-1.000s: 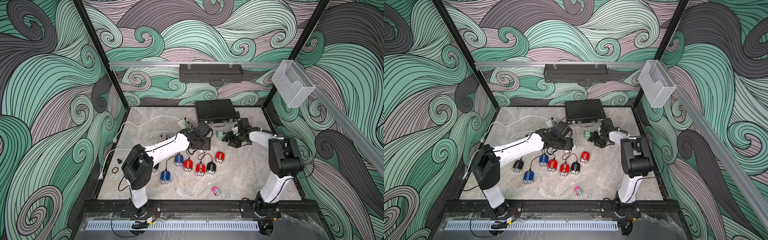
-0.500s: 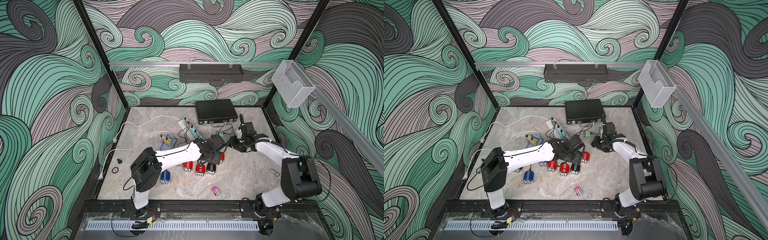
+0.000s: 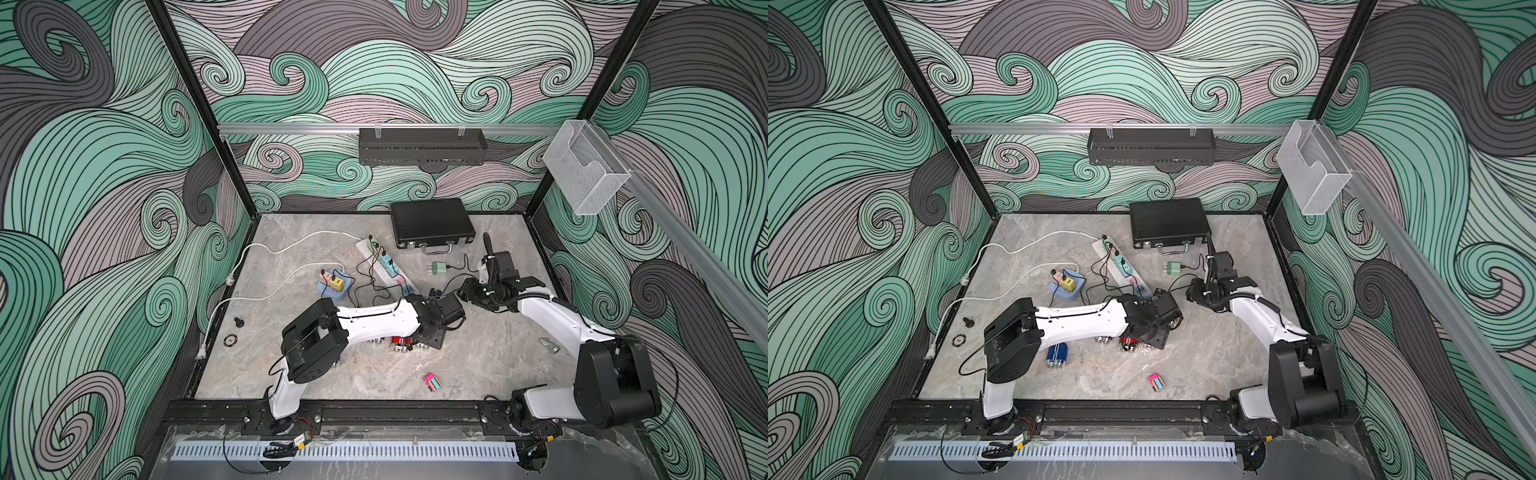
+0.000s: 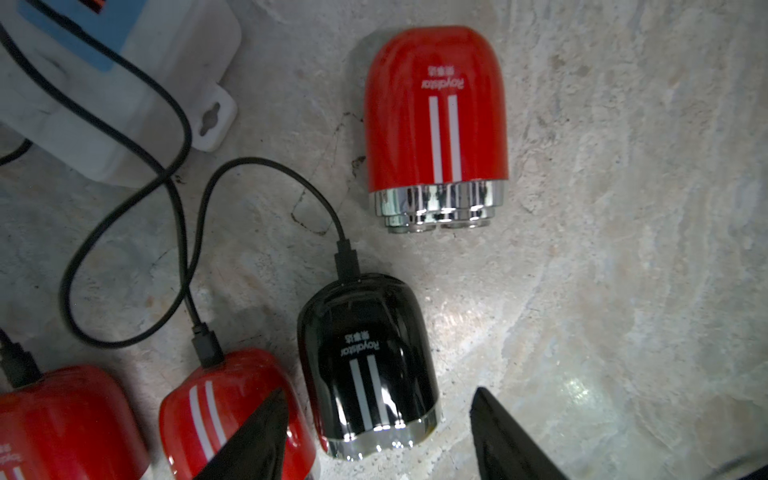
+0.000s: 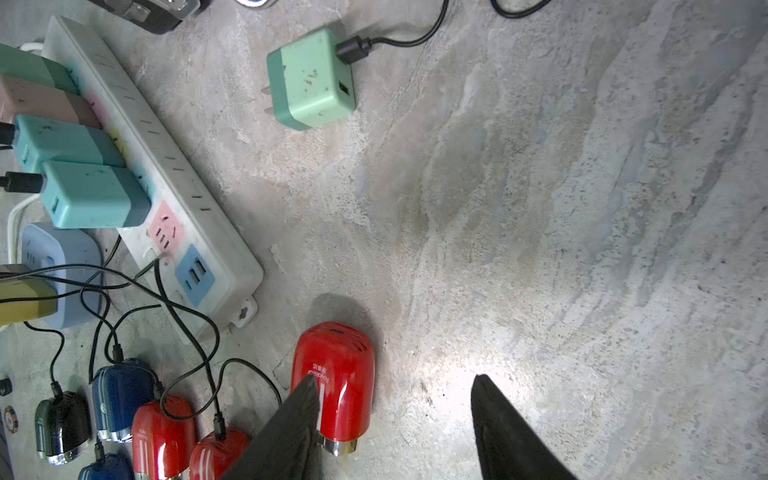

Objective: Unplug the electric shaver
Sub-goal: Pick up the electric shaver from the center of the board.

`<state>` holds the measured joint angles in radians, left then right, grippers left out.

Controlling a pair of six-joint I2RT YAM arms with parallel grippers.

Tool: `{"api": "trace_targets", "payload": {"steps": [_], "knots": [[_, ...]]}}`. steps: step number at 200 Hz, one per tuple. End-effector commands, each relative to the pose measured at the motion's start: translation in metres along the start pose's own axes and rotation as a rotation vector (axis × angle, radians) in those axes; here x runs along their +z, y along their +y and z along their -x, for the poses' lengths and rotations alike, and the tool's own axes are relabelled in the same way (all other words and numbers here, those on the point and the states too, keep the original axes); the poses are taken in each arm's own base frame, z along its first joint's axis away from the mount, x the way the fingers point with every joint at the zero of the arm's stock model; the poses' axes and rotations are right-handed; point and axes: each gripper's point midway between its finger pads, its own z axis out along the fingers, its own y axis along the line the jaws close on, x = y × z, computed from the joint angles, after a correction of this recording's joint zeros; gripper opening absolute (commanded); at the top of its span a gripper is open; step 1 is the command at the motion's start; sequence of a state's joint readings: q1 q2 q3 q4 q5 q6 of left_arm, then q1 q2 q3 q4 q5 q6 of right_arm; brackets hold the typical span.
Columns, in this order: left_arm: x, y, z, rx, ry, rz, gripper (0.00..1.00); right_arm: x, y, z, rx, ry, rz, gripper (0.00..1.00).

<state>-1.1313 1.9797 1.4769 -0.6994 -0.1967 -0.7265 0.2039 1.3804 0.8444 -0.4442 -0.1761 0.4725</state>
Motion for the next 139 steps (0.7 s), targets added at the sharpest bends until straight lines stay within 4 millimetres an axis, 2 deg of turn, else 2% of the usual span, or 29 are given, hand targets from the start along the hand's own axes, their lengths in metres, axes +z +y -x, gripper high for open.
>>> {"api": "trace_targets", "payload": {"steps": [1, 139], "knots": [[0.003, 0.001, 0.003, -0.013, -0.005, 0.030, 0.68, -0.002, -0.008, -0.007, -0.014, 0.006, -0.039, 0.59], [0.023, 0.004, -0.003, -0.012, 0.039, 0.074, 0.62, 0.002, -0.013, -0.009, -0.018, 0.008, -0.052, 0.57]]}}
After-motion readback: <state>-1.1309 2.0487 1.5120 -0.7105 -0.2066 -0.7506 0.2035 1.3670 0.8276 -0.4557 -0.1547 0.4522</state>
